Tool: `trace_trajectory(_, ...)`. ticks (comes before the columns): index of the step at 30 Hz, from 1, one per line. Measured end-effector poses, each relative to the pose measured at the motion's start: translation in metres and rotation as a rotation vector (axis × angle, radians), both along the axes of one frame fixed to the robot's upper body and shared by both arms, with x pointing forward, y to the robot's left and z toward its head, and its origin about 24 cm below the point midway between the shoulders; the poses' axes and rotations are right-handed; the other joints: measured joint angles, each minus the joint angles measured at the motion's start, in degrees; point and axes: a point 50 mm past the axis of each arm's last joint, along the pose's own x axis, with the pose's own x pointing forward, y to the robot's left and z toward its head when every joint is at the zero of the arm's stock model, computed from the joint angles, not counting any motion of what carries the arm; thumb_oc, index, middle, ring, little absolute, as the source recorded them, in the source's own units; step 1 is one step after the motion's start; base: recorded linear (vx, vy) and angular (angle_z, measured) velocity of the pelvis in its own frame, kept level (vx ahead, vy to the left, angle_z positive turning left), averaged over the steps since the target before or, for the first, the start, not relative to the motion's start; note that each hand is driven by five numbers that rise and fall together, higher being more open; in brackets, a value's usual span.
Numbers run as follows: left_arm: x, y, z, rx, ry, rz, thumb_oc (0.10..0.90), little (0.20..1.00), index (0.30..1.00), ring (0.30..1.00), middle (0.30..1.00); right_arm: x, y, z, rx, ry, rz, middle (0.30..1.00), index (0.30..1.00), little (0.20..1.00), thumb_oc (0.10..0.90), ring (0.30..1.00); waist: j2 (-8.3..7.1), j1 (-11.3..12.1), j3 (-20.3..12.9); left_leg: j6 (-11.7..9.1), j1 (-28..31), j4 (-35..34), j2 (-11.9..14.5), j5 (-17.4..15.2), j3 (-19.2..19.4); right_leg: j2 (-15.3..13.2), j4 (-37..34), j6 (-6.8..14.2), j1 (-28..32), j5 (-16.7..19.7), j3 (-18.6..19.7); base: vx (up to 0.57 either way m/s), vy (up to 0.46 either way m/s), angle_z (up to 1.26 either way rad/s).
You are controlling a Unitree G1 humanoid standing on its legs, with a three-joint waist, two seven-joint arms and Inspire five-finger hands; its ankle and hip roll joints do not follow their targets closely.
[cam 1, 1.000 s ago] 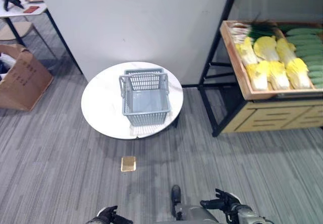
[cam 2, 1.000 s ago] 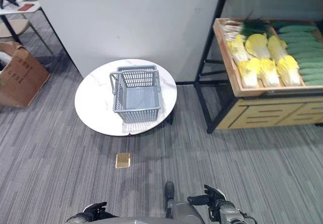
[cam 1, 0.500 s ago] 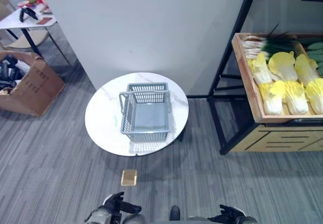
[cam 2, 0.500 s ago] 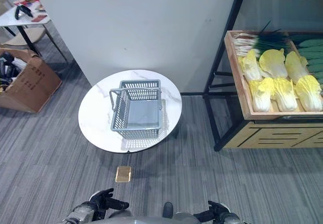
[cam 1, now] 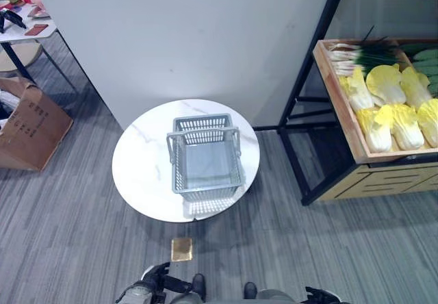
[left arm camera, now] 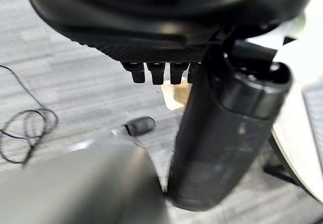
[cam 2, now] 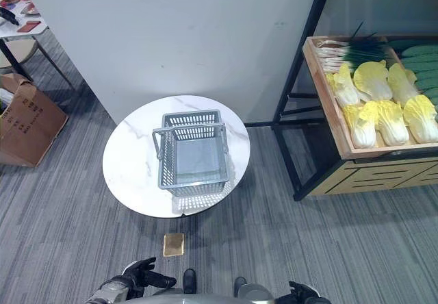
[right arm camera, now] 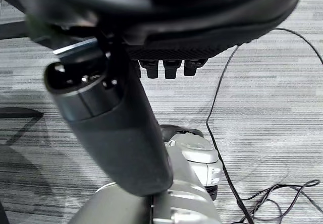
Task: Get the vegetables into the basket
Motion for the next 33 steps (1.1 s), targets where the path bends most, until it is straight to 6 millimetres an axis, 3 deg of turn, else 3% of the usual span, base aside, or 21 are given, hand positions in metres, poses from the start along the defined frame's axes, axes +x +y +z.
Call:
trace_trajectory(3, -0.001, 0.006, 0.001, 0.009, 0.001, -0.003, 0.9, 1.0, 1.0, 1.0, 1.0, 0.052, 0.001, 0.021, 0.015, -0.215, 0.05, 1.0, 1.0, 1.0, 0.9, 1.0, -0.39, -0.2, -0.5, 0.8, 1.1, 0.0, -0.3, -0.5, 1.6, -0.2, -0.1, 0.2, 0.5, 0.1, 1.9, 0.11, 0.204, -0.35)
trace_trajectory(4, 0.0, 0.008, 0.002, 0.013, -0.013, 0.006, 0.9, 1.0, 1.0, 1.0, 1.0, 0.078, 0.0, 0.041, 0.021, -0.349, 0.072, 1.0, 1.0, 1.0, 0.9, 1.0, -0.46, -0.2, -0.6, 1.0, 1.4, 0.0, -0.6, -1.0, 2.3, -0.6, -0.2, 0.4, 0.4, 0.2, 2.7, 0.14, 0.343, -0.4)
trace_trajectory(5, -0.01, 0.015, 0.002, 0.029, 0.003, 0.035, 0.9, 1.0, 1.0, 1.0, 1.0, 0.125, 0.001, 0.084, 0.014, -0.65, 0.099, 1.0, 1.0, 1.0, 0.9, 1.0, -1.0, -0.4, -1.4, 1.2, 1.7, 0.0, -0.3, -1.2, 2.9, -0.2, -0.5, 0.6, 0.6, 0.3, 3.9, 0.11, 0.279, -0.28)
trace_trajectory(7, -0.013, 0.016, 0.001, 0.038, 0.013, 0.049, 0.9, 1.0, 1.0, 1.0, 1.0, 0.148, -0.005, 0.101, -0.032, -0.683, 0.146, 1.0, 1.0, 1.0, 0.9, 1.0, -1.48, 0.5, -2.4, 1.0, 1.7, 0.0, -0.6, -1.9, 3.0, -0.5, -0.7, 0.6, 0.6, 0.3, 3.7, 0.07, 0.201, -0.1)
trace_trajectory(8, -0.012, 0.014, 0.001, 0.036, 0.008, 0.047, 0.9, 1.0, 1.0, 1.0, 1.0, 0.18, -0.028, 0.141, -0.154, -0.781, 0.197, 1.0, 1.0, 1.0, 0.9, 1.0, -1.52, 1.5, -2.7, 1.2, 1.4, 0.0, -0.6, -1.8, 3.0, -0.6, -1.5, 1.2, 0.6, 0.8, 4.1, 0.03, 0.111, -0.01)
trace_trajectory(9, -0.015, 0.015, 0.001, 0.039, 0.012, 0.055, 0.9, 1.0, 1.0, 1.0, 1.0, 0.191, -0.031, 0.156, -0.184, -0.843, 0.194, 1.0, 1.0, 1.0, 0.9, 1.0, -1.82, 1.7, -2.9, 1.2, 1.4, 0.0, -0.7, -1.7, 3.0, -0.7, -2.2, 1.3, 1.0, 1.2, 4.1, 0.04, 0.13, 0.03)
trace_trajectory(12, -0.014, 0.017, 0.001, 0.046, 0.009, 0.053, 0.9, 1.0, 1.0, 1.0, 1.0, 0.207, -0.024, 0.179, -0.204, -0.945, 0.237, 1.0, 1.0, 1.0, 0.9, 1.0, -2.42, 2.0, -3.3, 1.3, 1.5, 0.0, -0.8, -1.7, 3.0, -0.8, -3.4, 1.4, 1.5, 1.7, 4.1, 0.03, 0.108, -0.01)
trace_trajectory(15, -0.014, 0.017, 0.001, 0.046, 0.01, 0.058, 0.9, 1.0, 1.0, 1.0, 1.0, 0.219, -0.002, 0.203, -0.19, -1.055, 0.345, 1.0, 1.0, 1.0, 0.9, 1.0, -2.45, 2.4, -3.3, 1.4, 1.6, 0.0, -0.8, -1.7, 3.2, -0.9, -6.2, 1.5, 3.2, 3.3, 4.3, 0.03, 0.085, -0.06)
trace_trajectory(20, -0.014, 0.016, 0.001, 0.051, 0.005, 0.077, 0.9, 1.0, 1.0, 1.0, 1.0, 0.242, 0.037, 0.225, -0.172, -1.109, 0.548, 1.0, 1.0, 1.0, 0.9, 1.0, -2.75, 3.6, -3.2, 1.2, 1.3, 0.0, -0.4, -1.5, 2.9, -0.5, -6.8, 1.4, 3.4, 3.7, 3.9, 0.01, 0.03, 0.05)
trace_trajectory(21, -0.014, 0.016, 0.001, 0.05, -0.003, 0.084, 0.9, 1.0, 1.0, 1.0, 1.0, 0.256, 0.055, 0.237, -0.192, -1.119, 0.653, 1.0, 1.0, 1.0, 0.9, 1.0, -3.19, 4.8, -3.0, 1.0, 0.2, -0.2, -0.4, -1.4, 2.7, -0.4, -6.8, 1.3, 2.7, 3.9, 3.0, 0.03, 0.04, 0.14)
trace_trajectory(23, -0.006, 0.019, 0.004, 0.056, -0.03, 0.086, 0.9, 1.0, 1.0, 1.0, 1.0, 0.27, 0.072, 0.253, -0.216, -1.157, 0.724, 1.0, 1.0, 1.0, 0.9, 1.0, -4.2, 6.0, -2.5, 0.8, -1.2, 0.0, -0.1, -0.7, 2.4, -0.1, -6.8, 1.3, 1.2, 4.3, 2.8, 0.03, 0.023, 0.13)
trace_trajectory(27, 0.003, 0.027, 0.009, 0.061, -0.067, 0.114, 0.9, 1.0, 1.0, 1.0, 1.0, 0.279, 0.084, 0.258, -0.21, -1.165, 0.754, 1.0, 1.0, 1.0, 0.9, 1.0, -7.24, 9.7, -1.8, 0.6, -2.7, 0.0, 0.0, -0.3, 1.1, 0.1, -6.8, 1.3, 0.4, 4.3, 1.6, 0.03, 0.024, 0.18)
trace_trajectory(29, 0.006, 0.032, 0.011, 0.063, -0.081, 0.127, 0.9, 1.0, 1.0, 1.0, 1.0, 0.291, 0.092, 0.267, -0.249, -1.148, 0.816, 1.0, 1.0, 1.0, 0.9, 1.0, -8.15, 10.1, -1.3, 0.7, -3.8, 0.0, -0.2, -0.1, 0.5, 0.0, -6.8, 1.3, -0.4, 4.3, 0.9, 0.05, 0.034, 0.16)
trace_trajectory(33, 0.012, 0.038, 0.015, 0.066, -0.108, 0.156, 0.9, 1.0, 1.0, 1.0, 1.0, 0.31, 0.087, 0.293, -0.319, -1.168, 0.795, 1.0, 1.0, 1.0, 0.9, 1.0, -10.06, 11.4, -0.2, 0.8, -5.7, 0.0, -0.7, 0.2, -0.7, -0.4, -6.8, 1.3, -1.9, 4.3, -0.4, 0.06, 0.041, 0.16)
